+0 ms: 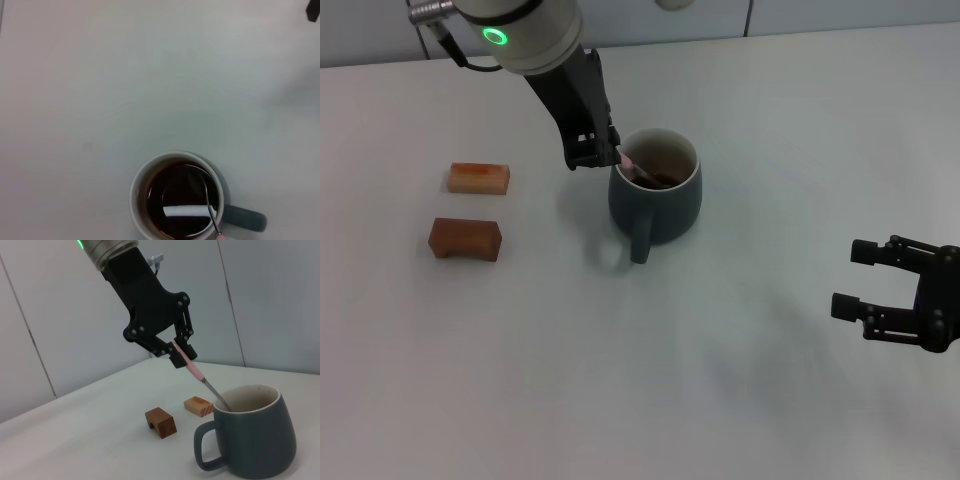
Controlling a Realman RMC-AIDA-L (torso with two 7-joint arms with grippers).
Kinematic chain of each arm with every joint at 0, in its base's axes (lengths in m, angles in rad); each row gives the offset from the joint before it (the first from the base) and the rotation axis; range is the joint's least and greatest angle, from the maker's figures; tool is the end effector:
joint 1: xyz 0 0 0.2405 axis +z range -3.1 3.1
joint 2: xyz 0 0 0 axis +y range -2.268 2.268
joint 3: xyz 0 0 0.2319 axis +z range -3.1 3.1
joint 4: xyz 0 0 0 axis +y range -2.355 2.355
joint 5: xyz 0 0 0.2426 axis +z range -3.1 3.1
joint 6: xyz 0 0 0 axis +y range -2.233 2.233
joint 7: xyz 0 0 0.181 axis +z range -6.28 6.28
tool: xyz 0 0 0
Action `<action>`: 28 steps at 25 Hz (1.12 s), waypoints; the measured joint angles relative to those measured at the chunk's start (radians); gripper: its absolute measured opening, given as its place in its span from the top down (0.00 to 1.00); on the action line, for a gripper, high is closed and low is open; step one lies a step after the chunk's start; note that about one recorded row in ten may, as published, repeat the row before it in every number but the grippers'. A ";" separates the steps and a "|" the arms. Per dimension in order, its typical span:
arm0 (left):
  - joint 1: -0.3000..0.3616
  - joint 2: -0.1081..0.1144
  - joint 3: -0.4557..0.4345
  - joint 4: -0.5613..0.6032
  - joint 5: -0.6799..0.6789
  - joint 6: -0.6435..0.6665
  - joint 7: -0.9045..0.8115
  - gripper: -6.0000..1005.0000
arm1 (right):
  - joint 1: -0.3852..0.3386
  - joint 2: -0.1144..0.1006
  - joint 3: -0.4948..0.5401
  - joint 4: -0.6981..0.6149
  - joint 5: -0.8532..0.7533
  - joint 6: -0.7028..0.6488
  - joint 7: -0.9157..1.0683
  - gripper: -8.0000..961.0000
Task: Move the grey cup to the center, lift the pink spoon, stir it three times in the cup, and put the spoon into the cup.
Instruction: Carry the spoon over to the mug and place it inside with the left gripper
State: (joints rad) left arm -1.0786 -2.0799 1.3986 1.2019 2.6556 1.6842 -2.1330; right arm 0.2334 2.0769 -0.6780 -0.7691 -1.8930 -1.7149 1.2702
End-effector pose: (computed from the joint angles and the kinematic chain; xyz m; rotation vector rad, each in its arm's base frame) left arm -0.0340 0.4063 -0.0337 -2.8356 0.1286 0.7783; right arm 0.3069 0.2798 0.0152 -2.6059 0.6502 0.7730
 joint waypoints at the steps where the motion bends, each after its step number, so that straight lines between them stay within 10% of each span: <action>1: 0.002 0.000 -0.002 0.001 0.002 0.003 0.000 0.87 | 0.002 0.000 0.000 0.001 0.000 0.000 0.000 0.14; 28: -0.008 0.000 -0.002 0.005 0.001 -0.004 0.002 0.87 | 0.014 0.001 0.000 0.004 -0.012 0.007 0.000 0.14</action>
State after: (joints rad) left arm -1.0868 -2.0798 1.3969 1.2069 2.6562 1.6799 -2.1309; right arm 0.2476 2.0776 -0.6780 -0.7654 -1.9053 -1.7074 1.2702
